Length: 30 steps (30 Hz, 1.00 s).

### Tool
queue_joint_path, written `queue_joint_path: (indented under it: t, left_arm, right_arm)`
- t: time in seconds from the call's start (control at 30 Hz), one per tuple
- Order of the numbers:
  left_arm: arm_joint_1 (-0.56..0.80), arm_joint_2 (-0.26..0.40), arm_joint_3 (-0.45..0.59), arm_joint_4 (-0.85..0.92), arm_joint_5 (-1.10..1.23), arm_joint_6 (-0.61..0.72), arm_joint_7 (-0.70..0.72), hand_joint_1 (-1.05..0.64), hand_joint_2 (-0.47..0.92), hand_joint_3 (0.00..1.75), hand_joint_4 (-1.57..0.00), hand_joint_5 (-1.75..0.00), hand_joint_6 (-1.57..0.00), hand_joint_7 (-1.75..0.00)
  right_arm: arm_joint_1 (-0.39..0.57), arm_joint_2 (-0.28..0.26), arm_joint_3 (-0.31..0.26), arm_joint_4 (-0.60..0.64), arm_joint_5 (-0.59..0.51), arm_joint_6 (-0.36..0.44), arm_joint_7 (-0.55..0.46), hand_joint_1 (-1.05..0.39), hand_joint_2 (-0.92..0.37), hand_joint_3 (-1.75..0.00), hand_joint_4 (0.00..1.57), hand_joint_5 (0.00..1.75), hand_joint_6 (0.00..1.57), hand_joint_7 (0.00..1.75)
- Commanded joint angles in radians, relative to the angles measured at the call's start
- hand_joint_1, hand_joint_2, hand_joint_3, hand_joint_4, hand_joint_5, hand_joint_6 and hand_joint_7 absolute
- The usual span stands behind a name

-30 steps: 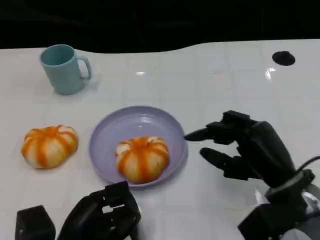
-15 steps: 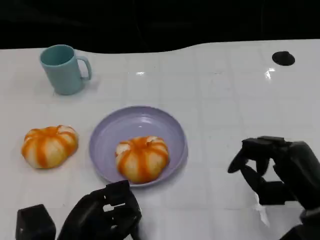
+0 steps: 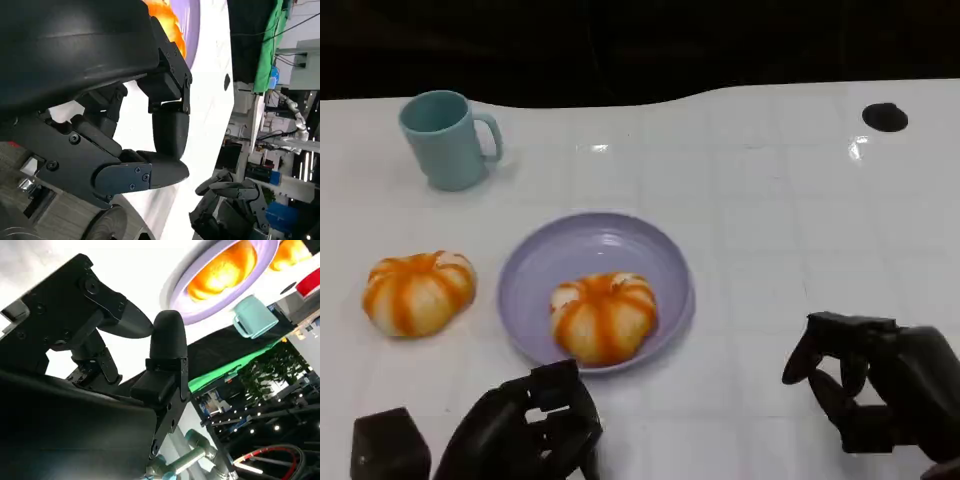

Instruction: Grasp the bread from the table and place it into the plate.

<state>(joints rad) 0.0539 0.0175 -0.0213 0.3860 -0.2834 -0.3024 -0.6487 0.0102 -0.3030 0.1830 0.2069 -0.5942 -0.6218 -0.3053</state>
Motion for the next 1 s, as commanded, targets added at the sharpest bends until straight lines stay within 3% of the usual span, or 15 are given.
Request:
queue_joint_path:
  t: [0.03, 0.37, 0.8, 1.0]
  left_arm:
    - [0.001, 0.015, 0.013, 0.000, -0.011, 0.004, -0.006, -0.58, 0.66, 0.67, -0.79, -1.75, -0.76, -1.43]
    - [0.001, 0.020, 0.018, -0.003, -0.016, 0.013, -0.013, -0.57, 0.66, 0.67, -0.79, -1.75, -0.76, -1.42]
    - [-0.004, 0.023, 0.020, 0.009, -0.015, 0.005, -0.013, -0.59, 0.66, 0.66, -0.79, -1.75, -0.77, -1.42]
    - [-0.001, 0.024, 0.018, 0.005, -0.013, 0.004, -0.012, -0.59, 0.67, 0.65, -0.79, -1.75, -0.76, -1.43]
  right_arm:
    - [0.004, -0.001, 0.001, 0.034, -0.003, -0.005, -0.018, -0.26, -0.35, -1.27, 0.90, 1.75, 0.79, 1.44]
    - [-0.017, -0.002, 0.008, 0.073, 0.002, -0.036, -0.031, -0.26, -0.35, -1.24, 0.89, 1.75, 0.77, 1.51]
    - [-0.037, -0.003, 0.020, 0.134, 0.010, -0.104, -0.051, -0.26, -0.34, -1.27, 0.91, 1.75, 0.81, 1.42]
    - [-0.029, 0.001, 0.020, 0.125, 0.016, -0.094, -0.036, -0.27, -0.34, -1.27, 0.90, 1.75, 0.81, 1.40]
